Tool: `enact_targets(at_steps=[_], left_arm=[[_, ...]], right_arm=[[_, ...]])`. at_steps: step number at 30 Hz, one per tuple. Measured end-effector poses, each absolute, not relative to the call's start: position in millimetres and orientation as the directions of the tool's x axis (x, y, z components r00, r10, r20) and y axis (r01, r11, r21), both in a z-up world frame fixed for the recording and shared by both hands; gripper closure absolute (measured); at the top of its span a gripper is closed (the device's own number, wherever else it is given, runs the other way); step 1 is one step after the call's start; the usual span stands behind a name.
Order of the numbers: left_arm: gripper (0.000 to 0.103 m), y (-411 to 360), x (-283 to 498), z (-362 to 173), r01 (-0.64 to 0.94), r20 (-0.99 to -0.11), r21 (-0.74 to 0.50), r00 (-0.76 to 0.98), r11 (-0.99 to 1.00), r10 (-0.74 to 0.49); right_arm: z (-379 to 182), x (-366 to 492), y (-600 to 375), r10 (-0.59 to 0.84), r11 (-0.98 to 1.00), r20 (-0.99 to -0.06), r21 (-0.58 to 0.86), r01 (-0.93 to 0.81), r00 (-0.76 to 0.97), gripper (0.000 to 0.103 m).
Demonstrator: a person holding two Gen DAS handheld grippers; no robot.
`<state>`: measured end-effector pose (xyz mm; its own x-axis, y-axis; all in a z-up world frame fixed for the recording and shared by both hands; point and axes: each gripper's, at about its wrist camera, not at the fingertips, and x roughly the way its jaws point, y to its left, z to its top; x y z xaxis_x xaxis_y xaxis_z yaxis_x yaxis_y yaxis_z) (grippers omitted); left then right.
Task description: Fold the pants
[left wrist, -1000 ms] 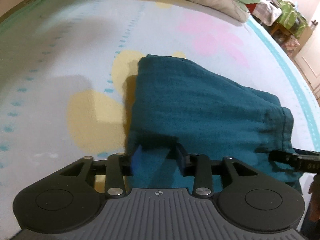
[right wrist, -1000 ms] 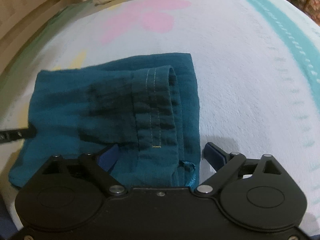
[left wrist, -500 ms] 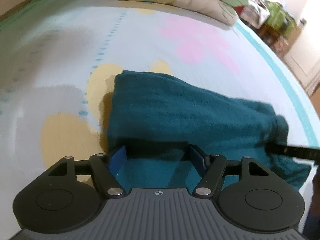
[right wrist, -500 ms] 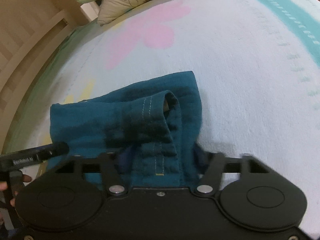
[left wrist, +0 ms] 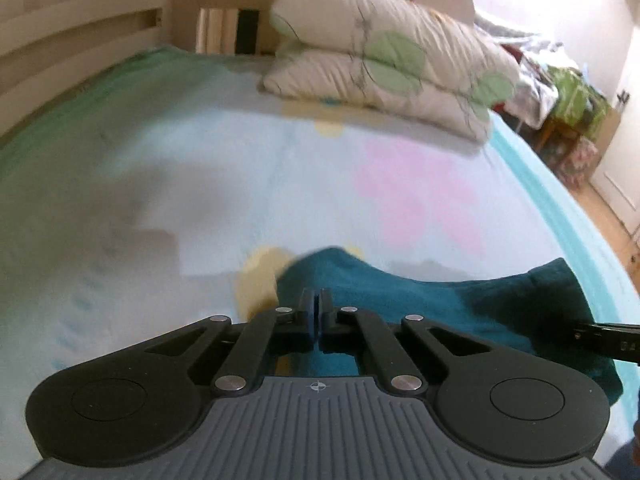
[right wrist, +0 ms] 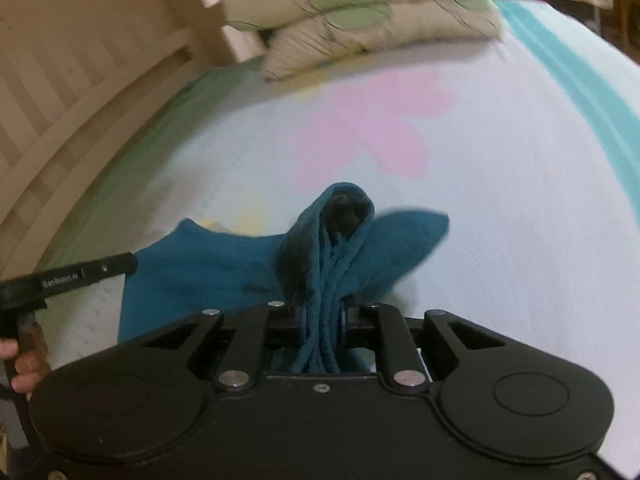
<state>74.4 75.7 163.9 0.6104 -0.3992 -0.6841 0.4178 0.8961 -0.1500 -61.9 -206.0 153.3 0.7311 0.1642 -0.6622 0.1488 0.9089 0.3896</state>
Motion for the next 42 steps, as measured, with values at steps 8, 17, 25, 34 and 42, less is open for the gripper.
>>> enact_targets(at_steps=[8,17,25,34,42], left_arm=[[0.101,87.5,111.0,172.2,0.419,-0.685,-0.223,0.575,0.880,-0.447],[0.091,78.3,111.3,124.3,0.488,-0.769,-0.234,0.437,0.841,-0.467],[0.080,82.2,129.8,89.1,0.425,-0.813,-0.275,0.376,0.862,-0.445],[0.067,97.8,126.6,98.4,0.414,-0.796,-0.263,0.417,0.871,-0.439],[0.037,85.6,131.8,86.5,0.459,-0.820,-0.284,0.339,0.842,-0.461]], right_arm=[[164.9,-5.7,-214.6,0.158,0.911,-0.653,0.385,0.145,0.740,0.082],[100.1,-7.4,-251.7,0.122,0.880,-0.762,0.380,0.286,0.636,0.082],[86.4,-6.0,-254.1,0.147,0.862,-0.767,0.409,0.299,0.624,0.081],[74.9,0.4,-268.2,0.189,0.837,-0.752,0.459,0.297,0.631,0.080],[69.1,2.0,-272.8,0.200,0.830,-0.750,0.472,0.297,0.631,0.079]])
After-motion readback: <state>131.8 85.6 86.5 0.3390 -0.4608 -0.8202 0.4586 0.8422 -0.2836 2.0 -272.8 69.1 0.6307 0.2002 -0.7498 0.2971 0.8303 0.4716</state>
